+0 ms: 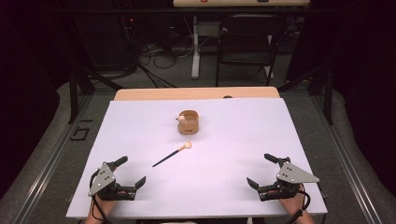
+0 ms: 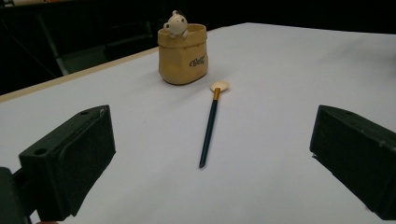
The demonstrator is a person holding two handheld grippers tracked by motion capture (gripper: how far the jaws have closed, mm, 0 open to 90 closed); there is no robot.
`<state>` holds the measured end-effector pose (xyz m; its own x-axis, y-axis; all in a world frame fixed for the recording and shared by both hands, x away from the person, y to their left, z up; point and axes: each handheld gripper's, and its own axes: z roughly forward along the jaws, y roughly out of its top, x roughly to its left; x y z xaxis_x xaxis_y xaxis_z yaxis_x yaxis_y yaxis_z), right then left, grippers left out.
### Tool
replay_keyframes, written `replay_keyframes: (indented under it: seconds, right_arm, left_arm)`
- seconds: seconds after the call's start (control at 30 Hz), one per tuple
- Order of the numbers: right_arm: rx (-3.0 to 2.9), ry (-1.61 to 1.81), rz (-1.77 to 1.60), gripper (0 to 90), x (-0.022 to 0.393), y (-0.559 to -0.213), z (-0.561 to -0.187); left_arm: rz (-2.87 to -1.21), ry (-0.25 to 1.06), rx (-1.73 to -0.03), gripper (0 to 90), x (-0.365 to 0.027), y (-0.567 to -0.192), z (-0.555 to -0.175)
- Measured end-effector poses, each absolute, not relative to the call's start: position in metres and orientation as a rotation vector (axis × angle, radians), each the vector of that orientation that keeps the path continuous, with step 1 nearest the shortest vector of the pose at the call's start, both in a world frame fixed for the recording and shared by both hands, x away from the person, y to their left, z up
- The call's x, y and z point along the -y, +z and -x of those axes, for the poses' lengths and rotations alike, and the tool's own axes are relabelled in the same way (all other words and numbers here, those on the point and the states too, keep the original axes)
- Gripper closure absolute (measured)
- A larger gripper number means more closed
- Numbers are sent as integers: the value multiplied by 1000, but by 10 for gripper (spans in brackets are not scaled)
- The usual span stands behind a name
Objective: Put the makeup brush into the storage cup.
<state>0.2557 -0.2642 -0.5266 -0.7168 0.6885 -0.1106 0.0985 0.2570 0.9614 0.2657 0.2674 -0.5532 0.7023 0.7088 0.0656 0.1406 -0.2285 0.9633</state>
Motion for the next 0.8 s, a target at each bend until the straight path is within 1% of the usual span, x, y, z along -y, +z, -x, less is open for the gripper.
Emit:
replay_keyframes:
  seconds: [0.8]
  right_arm:
    - [-2023,1480,-719,0,264,-527,-257]
  left_arm:
    - [-1785,593,-695,2,-254,-549,-282]
